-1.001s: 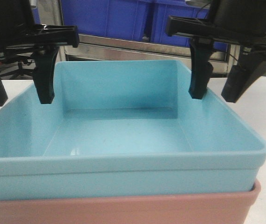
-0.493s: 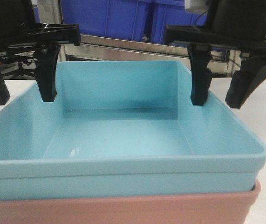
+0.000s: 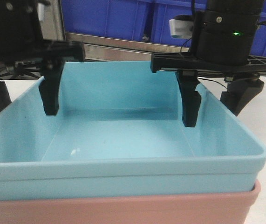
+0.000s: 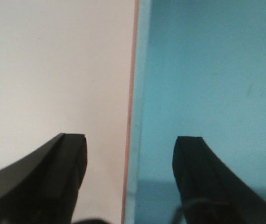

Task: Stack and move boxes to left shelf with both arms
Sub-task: 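Lower both grippers onto opposite walls of the stacked bins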

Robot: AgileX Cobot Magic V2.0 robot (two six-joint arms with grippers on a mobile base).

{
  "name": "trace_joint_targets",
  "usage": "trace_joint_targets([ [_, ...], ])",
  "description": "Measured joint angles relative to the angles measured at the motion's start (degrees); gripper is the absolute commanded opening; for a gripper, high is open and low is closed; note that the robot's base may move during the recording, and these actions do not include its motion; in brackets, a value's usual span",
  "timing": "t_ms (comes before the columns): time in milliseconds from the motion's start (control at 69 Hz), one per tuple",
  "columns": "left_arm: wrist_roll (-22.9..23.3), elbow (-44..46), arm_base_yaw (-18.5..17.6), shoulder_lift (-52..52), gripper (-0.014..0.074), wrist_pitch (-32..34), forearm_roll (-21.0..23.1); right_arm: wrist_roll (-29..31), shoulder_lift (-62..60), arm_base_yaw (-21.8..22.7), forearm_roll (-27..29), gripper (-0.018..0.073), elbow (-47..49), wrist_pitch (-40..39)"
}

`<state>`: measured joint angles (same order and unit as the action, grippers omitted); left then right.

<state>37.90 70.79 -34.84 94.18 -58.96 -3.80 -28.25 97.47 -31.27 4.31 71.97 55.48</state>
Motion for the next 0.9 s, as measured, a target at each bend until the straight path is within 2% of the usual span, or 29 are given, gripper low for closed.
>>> trace_joint_targets([
  [290, 0.0, 0.0, 0.0, 3.9, 0.0323, 0.0, 1.6, -0.1, 1.9, 0.0, -0.9, 0.0395, 0.1, -1.4],
  [435, -2.1, 0.0, 0.0, 5.6, 0.0322, 0.0, 3.8, -0.1, 2.4, 0.0, -1.4, 0.0395, 0.1, -1.5],
  [899, -2.8, 0.0, 0.0, 6.1, 0.0322, 0.2, 4.5, 0.0, 2.7, 0.0, -1.6, 0.0395, 0.1, -0.7],
])
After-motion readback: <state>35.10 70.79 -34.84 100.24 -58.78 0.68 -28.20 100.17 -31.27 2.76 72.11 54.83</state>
